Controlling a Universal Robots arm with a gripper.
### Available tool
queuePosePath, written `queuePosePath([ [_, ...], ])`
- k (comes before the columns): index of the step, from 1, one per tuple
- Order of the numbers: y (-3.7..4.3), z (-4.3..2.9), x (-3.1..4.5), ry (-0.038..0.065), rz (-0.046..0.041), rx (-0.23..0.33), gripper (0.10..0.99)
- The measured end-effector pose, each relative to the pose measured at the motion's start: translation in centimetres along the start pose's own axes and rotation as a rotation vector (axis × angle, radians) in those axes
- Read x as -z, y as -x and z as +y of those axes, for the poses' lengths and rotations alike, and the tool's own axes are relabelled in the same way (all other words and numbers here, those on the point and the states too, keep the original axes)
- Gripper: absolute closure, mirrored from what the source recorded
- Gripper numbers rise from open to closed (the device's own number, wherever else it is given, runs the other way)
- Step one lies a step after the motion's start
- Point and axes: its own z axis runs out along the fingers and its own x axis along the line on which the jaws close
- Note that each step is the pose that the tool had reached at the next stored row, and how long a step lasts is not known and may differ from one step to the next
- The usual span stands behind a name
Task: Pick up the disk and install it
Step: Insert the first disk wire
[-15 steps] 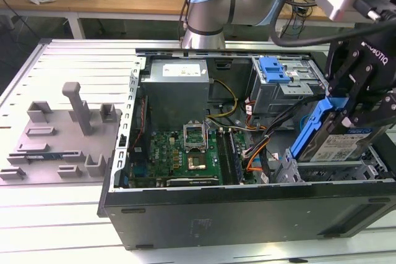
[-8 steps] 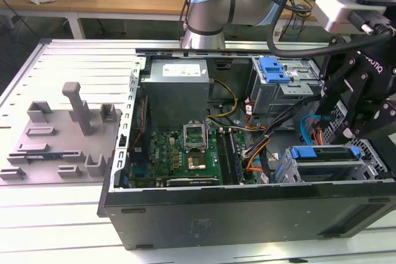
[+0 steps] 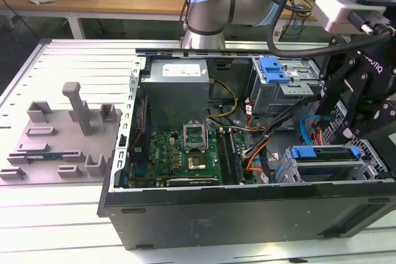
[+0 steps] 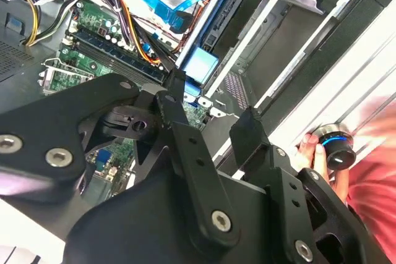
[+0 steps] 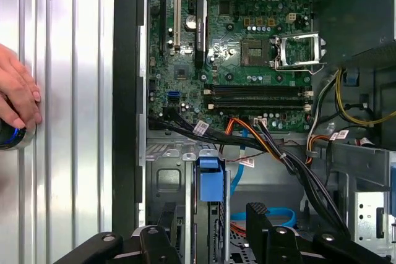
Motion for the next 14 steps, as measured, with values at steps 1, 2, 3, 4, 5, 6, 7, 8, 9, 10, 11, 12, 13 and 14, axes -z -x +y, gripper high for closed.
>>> queuePosePath([
  [1,0.00,0.00,0.00,0.000,0.0000,0.000,0.522],
  [2,0.00,0.00,0.00,0.000,0.0000,0.000,0.522],
  [3,0.00,0.00,0.00,0.000,0.0000,0.000,0.522],
  [4,0.00,0.00,0.00,0.000,0.0000,0.000,0.522],
  [5,0.00,0.00,0.00,0.000,0.0000,0.000,0.522],
  [6,0.00,0.00,-0.01,0.000,0.0000,0.000,0.522],
  [7,0.00,0.00,-0.01,0.000,0.0000,0.000,0.522],
  [8,0.02,0.00,-0.02,0.000,0.0003,0.000,0.522],
  [9,0.14,0.00,-0.04,0.000,0.0031,0.000,0.522],
  [10,0.37,-0.01,-0.03,0.000,0.0105,0.000,0.522],
  [11,1.03,0.01,-0.04,0.000,0.0322,-0.001,0.522],
  [12,1.98,0.05,-0.06,0.000,0.0644,-0.002,0.522],
  [13,3.18,0.06,-0.08,0.000,0.0927,-0.002,0.522],
  [14,3.75,0.07,-0.09,0.000,0.1016,-0.002,0.522],
])
